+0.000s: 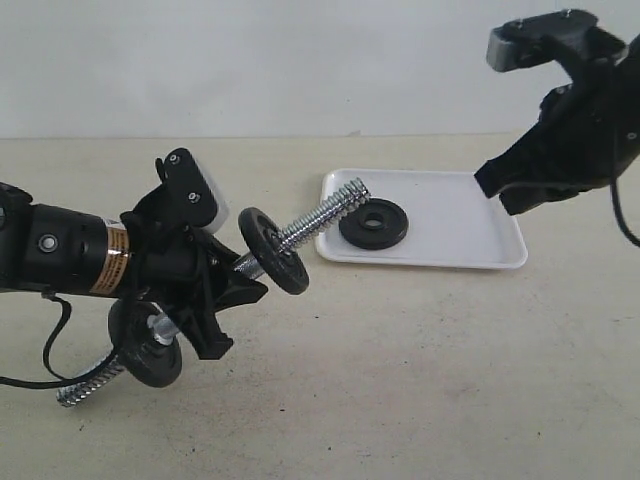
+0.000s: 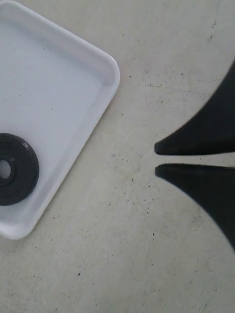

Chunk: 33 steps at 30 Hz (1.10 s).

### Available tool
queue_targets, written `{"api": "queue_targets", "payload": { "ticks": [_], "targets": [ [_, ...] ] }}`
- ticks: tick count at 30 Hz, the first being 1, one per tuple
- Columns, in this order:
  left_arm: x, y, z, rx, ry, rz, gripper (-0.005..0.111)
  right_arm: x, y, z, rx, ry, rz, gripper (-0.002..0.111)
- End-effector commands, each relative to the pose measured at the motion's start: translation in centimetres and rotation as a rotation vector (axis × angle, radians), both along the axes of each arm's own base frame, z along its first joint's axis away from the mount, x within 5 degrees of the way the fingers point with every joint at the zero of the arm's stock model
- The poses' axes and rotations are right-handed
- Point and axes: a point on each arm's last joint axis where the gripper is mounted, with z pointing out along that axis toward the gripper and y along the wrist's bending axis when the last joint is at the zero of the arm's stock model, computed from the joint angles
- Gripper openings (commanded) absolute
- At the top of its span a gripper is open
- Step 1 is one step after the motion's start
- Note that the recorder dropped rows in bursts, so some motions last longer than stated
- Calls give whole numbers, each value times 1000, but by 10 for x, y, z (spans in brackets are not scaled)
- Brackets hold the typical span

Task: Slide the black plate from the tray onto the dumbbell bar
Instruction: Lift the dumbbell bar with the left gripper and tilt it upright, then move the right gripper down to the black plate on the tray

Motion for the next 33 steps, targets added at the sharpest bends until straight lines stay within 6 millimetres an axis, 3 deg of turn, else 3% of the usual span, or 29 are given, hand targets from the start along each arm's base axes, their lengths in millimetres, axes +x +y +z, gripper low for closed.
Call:
{"api": "queue_targets", "payload": {
  "ticks": [1, 7, 17, 21, 24, 27, 28, 33],
  "targets": [
    [7, 0, 27, -100, -47, 106, 4, 25, 6, -28, -15, 27, -8, 3],
    [15, 10, 28, -89, -59, 197, 4, 46, 10, -48, -4, -48, -31, 3],
    [29, 22, 38, -142, -80, 272, 4, 58, 15, -47, 53, -161, -45, 5],
    [29, 23, 38, -142, -83, 272, 4, 60, 24, -43, 88, -220, -57, 27],
    [29, 22, 38, -144, -85, 266, 4, 63, 33, -39, 129, -281, -79, 67],
    [29, 22, 38, -146, -85, 264, 4, 68, 46, -39, 180, -350, -114, 99],
    [29, 22, 38, -146, -85, 264, 4, 69, 50, -43, 181, -358, -112, 104],
    [29, 22, 38, -146, -85, 264, 4, 78, 74, -62, 176, -295, -67, 105]
  ]
}}
